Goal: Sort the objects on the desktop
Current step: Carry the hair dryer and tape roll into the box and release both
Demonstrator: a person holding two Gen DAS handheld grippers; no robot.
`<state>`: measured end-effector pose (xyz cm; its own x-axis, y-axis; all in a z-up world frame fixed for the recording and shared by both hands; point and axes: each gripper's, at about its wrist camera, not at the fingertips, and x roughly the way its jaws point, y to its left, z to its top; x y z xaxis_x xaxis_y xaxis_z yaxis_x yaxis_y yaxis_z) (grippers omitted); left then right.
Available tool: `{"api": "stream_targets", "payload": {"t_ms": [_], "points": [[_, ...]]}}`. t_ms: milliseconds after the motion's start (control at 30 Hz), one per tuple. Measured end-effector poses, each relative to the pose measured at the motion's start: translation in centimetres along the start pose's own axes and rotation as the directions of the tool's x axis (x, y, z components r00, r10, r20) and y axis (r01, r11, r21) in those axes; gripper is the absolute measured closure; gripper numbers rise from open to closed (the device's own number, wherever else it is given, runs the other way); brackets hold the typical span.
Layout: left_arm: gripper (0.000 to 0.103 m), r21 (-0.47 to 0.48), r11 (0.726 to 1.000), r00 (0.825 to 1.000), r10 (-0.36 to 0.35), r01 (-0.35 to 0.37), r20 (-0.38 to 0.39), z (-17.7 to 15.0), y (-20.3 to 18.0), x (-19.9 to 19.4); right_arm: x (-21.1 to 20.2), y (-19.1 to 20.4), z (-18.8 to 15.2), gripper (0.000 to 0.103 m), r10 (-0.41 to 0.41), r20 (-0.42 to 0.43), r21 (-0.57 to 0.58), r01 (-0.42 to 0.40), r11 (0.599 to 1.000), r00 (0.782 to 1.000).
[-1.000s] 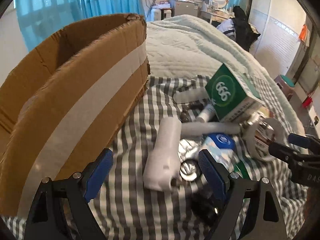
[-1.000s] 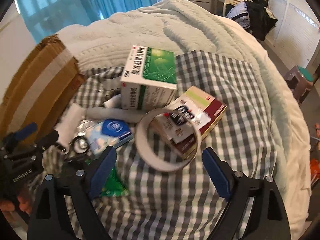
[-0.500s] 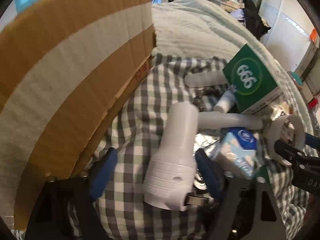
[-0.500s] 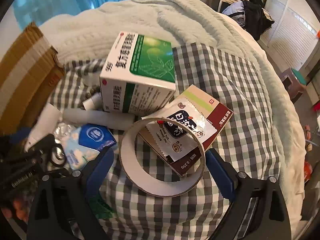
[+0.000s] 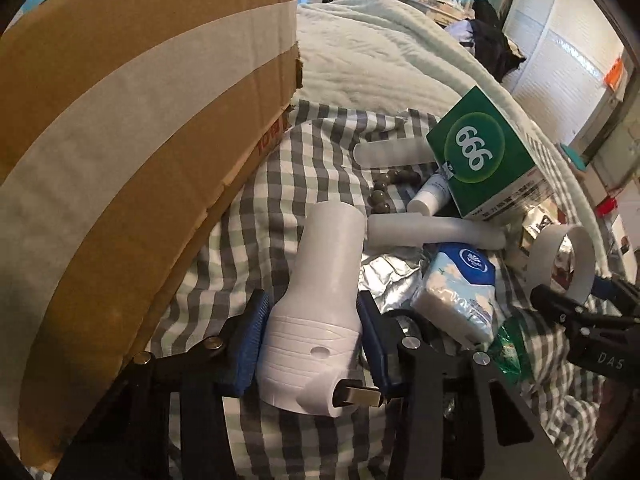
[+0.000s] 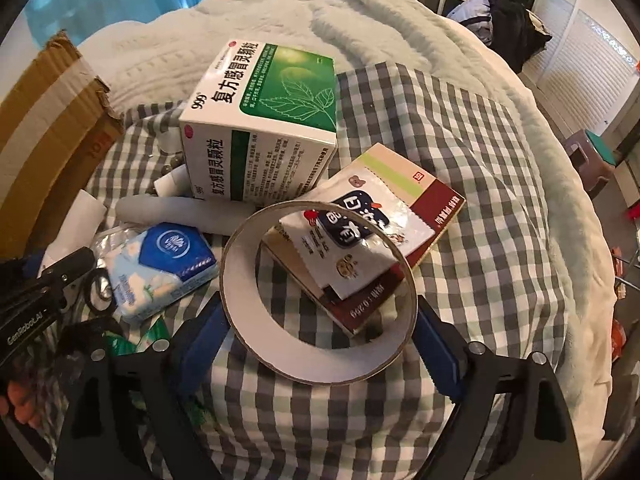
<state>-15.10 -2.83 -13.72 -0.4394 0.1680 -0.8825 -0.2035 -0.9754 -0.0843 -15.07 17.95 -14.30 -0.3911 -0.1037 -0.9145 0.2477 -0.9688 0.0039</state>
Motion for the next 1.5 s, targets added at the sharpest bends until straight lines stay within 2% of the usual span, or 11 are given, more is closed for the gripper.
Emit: {"api": "stream_targets", "payload": {"t_ms": [100,367,433,667,967,1300,1500], "points": [[0.057,-0.044,0.999,1.0,-0.024,0.024,-0.008,-0.3,0.6,-0.6,-0.7,-0.2,-0.4,0.016,0.013,0.013,-0.003,-0.013,1.0,1.0],[0.057,-0.089,0.993,0.997,-0.08,0.077,-0.024,-1.2,0.6,-2.2,-3.4,0.6,-1.5,0.016,0.084,0.042,-0.002,-0.084,0.996,0.996],[0.057,-0.102,0.989,0.993,-0.112,0.108,-0.036,-1.8,0.7,-2.5,-4.0,1.1,-1.6,0.016,0.109,0.039,-0.002,-0.109,0.994,0.993],[0.057,-0.111,0.985,0.989,-0.141,0.134,-0.05,-3.3,0.9,-3.3,-6.0,3.6,-2.1,0.016,0.177,0.051,-0.025,-0.176,0.984,0.983],[0.057,-0.136,0.975,0.983,-0.181,0.176,-0.024,-3.5,1.0,-5.5,-7.9,6.4,-2.1,0.016,0.229,0.053,-0.066,-0.225,0.972,0.972],[0.057,-0.123,0.975,0.981,-0.179,0.187,0.074,-1.6,1.0,-9.3,-11.2,7.4,-1.0,0.016,0.238,0.102,-0.069,-0.232,0.97,0.966],[0.057,-0.125,0.98,0.978,-0.135,0.155,0.156,0.3,1.8,-12.2,-13.7,7.8,0.7,0.016,0.252,0.155,-0.061,-0.245,0.967,0.955]]}}
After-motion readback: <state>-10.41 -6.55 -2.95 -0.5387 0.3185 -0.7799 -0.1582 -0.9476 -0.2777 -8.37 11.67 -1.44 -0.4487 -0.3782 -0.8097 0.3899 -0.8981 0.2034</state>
